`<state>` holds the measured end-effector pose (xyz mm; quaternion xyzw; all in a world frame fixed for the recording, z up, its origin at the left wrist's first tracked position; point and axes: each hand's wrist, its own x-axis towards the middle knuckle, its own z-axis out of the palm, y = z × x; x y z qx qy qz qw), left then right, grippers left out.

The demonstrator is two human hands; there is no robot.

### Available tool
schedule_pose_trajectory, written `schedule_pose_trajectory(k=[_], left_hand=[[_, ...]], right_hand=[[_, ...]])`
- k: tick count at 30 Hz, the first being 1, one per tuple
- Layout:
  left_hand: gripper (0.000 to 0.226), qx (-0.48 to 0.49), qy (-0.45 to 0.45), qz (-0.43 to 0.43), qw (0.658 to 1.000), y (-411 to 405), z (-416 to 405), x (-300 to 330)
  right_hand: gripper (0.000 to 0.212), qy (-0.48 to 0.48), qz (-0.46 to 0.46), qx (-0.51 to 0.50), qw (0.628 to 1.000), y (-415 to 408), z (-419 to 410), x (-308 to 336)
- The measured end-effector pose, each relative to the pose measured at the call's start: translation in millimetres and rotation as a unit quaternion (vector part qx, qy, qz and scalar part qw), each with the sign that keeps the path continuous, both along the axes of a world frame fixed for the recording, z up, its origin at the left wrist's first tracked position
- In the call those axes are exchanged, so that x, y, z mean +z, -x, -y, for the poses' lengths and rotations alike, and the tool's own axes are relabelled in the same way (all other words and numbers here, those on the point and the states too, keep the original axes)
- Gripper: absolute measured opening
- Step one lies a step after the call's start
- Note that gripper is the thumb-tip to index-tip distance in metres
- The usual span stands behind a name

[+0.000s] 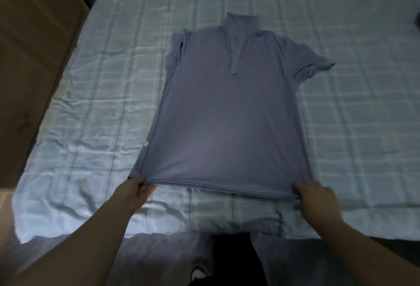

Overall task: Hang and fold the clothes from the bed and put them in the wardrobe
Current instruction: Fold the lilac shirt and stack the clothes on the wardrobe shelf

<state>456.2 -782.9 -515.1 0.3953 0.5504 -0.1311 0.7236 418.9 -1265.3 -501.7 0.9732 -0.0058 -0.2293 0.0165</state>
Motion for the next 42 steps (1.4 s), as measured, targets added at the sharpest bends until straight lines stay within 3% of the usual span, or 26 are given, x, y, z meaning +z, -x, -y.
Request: schedule_pose_trajectory(k=[6, 8, 14, 19, 24, 33, 39, 42], left_hand=[[0.036, -0.008, -0.011, -0.037, 0.999, 15.6, -12.6, -5.3], [0.035, 0.004, 0.020, -0.041, 0.999, 26.6, -16.8, 2.1], [0.034, -0.018, -0.008, -0.058, 0.998, 67.1, -3.2, 27.4], [0.025, -0.047, 0.015, -0.094, 0.994, 89.1, -4.2, 60.1], [0.020, -0.062, -0.005, -0.040, 0.997, 70.8, -2.7, 119.0], [0.012, -0.132, 0.005, 0.058, 0.990, -57.1, 51.3, 201.3], [0.012, -0.153, -0.002, 0.079, 0.985, -173.4, 95.8, 187.9], [0.017, -0.189, -0.049, 0.090, 0.977, -219.9, 110.3, 165.8]], right_hand=[[0.037, -0.050, 0.024, 0.034, 0.998, 22.8, 1.3, -11.4], [0.037, -0.047, -0.002, 0.032, 0.998, 31.7, 1.2, -4.2], [0.032, -0.003, -0.050, 0.022, 0.999, 63.1, 0.3, 27.4], [0.043, -0.011, -0.109, -0.032, 0.994, 80.7, -12.7, 56.2], [0.041, -0.078, -0.037, -0.075, 0.993, 71.2, -30.1, 105.4], [0.036, -0.166, 0.080, -0.104, 0.977, -49.4, -37.3, 175.5], [0.031, -0.226, 0.116, -0.109, 0.961, -172.9, -23.2, 164.9], [0.035, -0.249, 0.117, -0.103, 0.956, -229.9, -28.6, 139.0]])
